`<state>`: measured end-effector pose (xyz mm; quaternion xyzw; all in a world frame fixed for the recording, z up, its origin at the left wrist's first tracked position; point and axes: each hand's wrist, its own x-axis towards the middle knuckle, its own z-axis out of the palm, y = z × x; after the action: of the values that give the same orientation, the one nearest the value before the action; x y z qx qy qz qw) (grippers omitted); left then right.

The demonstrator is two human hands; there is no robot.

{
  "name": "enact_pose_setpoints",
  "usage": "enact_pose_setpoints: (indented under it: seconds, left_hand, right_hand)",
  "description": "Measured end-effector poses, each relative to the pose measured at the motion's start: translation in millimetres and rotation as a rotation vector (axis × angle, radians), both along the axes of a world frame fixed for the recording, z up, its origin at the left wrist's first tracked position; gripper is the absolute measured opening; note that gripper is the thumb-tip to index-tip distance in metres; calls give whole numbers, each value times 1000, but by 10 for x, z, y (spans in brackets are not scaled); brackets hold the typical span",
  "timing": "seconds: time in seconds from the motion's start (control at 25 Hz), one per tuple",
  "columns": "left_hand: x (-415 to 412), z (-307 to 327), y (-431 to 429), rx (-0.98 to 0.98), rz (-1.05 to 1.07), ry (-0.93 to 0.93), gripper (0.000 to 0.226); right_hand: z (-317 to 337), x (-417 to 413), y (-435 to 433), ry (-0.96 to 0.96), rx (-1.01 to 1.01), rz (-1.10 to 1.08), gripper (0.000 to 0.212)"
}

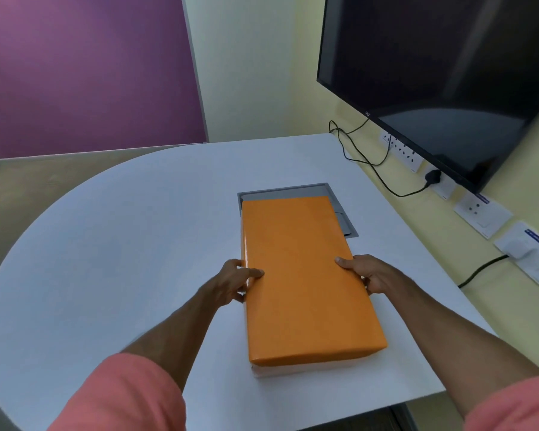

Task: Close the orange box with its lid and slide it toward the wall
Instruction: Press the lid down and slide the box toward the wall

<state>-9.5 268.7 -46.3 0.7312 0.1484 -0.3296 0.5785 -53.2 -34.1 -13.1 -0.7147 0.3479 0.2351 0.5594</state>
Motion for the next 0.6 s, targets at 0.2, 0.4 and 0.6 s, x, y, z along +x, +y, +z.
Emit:
enact_pose_setpoints:
  seconds: [0.2,0.4,0.6]
  left_hand:
    - [6,130,-592,16,-51,-20,71]
    - [-109,158,-1318,12,-44,-22,67]
    - [-271,90,-2018,-8,-41,-13,64]
  right_hand:
    - [146,-49,-525,-12,-11,-23,63]
    - [244,-149,-1184,-7,-20,-16,60]
    - [255,-265,-1806,-8,-22,-37,58]
